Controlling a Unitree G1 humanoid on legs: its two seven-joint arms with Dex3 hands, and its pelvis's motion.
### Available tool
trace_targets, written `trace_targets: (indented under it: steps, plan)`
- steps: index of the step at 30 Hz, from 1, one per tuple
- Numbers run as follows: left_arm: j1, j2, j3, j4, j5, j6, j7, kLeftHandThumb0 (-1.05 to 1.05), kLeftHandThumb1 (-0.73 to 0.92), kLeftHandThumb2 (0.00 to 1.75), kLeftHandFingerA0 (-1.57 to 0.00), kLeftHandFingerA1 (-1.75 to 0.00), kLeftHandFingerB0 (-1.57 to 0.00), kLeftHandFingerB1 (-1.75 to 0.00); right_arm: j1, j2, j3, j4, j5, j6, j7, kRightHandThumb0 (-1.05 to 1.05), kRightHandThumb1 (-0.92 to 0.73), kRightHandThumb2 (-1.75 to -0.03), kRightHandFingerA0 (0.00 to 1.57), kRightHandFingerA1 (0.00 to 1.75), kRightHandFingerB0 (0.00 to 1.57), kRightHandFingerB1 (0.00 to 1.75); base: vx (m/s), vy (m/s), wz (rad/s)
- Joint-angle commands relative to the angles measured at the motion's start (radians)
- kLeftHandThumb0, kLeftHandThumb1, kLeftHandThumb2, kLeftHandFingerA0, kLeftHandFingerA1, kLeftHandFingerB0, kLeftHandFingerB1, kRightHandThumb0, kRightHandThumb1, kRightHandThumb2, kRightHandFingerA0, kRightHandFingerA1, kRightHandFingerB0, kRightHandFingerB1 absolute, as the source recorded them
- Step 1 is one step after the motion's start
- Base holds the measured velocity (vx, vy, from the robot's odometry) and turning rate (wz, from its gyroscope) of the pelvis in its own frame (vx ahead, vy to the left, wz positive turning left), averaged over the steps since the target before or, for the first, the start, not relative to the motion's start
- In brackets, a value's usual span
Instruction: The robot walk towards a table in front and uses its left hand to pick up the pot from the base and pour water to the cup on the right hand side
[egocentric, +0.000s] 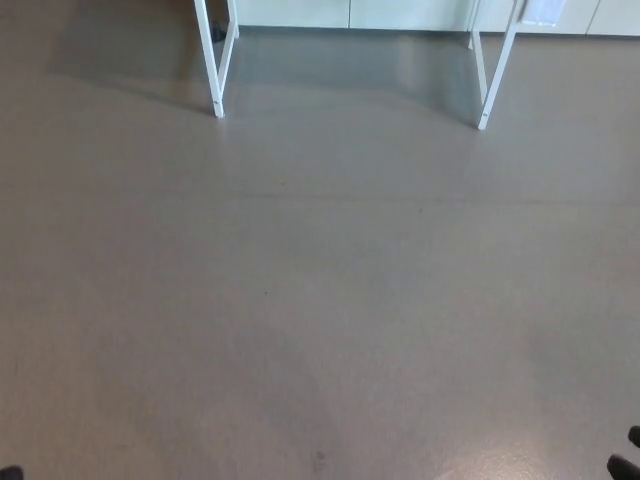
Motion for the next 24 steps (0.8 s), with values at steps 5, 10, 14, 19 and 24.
trace_targets:
  steps: [5, 10, 14, 19, 24]
  plan:
    - [0.071, 0.024, -0.003, 0.04, -0.036, -0.083, -0.076, -0.18, 0.54, 0.6, -0.52, -0.43, -0.5, -0.4, 0.06, -0.021, 0.002, 0.04, 0.037, -0.063, 0.059, -0.32, -0.24, -0.6, 0.67, 0.86, 0.49, 0.62, 0.0, 0.0, 0.0]
    - [0.089, 0.019, -0.017, 0.058, -0.029, -0.122, -0.054, -0.17, 0.54, 0.56, -0.58, -0.41, -0.54, -0.39, 0.069, -0.023, 0.006, 0.051, 0.037, -0.068, 0.057, -0.37, -0.25, -0.58, 0.69, 0.84, 0.5, 0.62, 0.0, 0.0, 0.0]
    - [0.107, 0.019, -0.028, 0.067, -0.025, -0.145, -0.055, -0.18, 0.54, 0.56, -0.6, -0.41, -0.52, -0.39, 0.079, -0.023, 0.008, 0.054, 0.039, -0.067, 0.06, -0.32, -0.26, -0.59, 0.72, 0.85, 0.51, 0.62, 0.0, 0.0, 0.0]
    - [0.159, 0.007, -0.038, 0.054, -0.027, -0.16, -0.022, -0.16, 0.5, 0.55, -0.6, -0.41, -0.52, -0.39, 0.109, -0.025, 0.018, 0.056, 0.036, -0.075, 0.07, -0.34, -0.22, -0.62, 0.73, 0.85, 0.53, 0.65, 0.0, 0.0, -0.02]
    - [0.173, 0.006, -0.045, 0.041, -0.03, -0.171, -0.025, -0.16, 0.52, 0.56, -0.62, -0.41, -0.53, -0.39, 0.107, -0.023, 0.019, 0.061, 0.042, -0.076, 0.077, -0.32, -0.24, -0.6, 0.71, 0.87, 0.52, 0.64, -0.04, -0.008, 0.22]
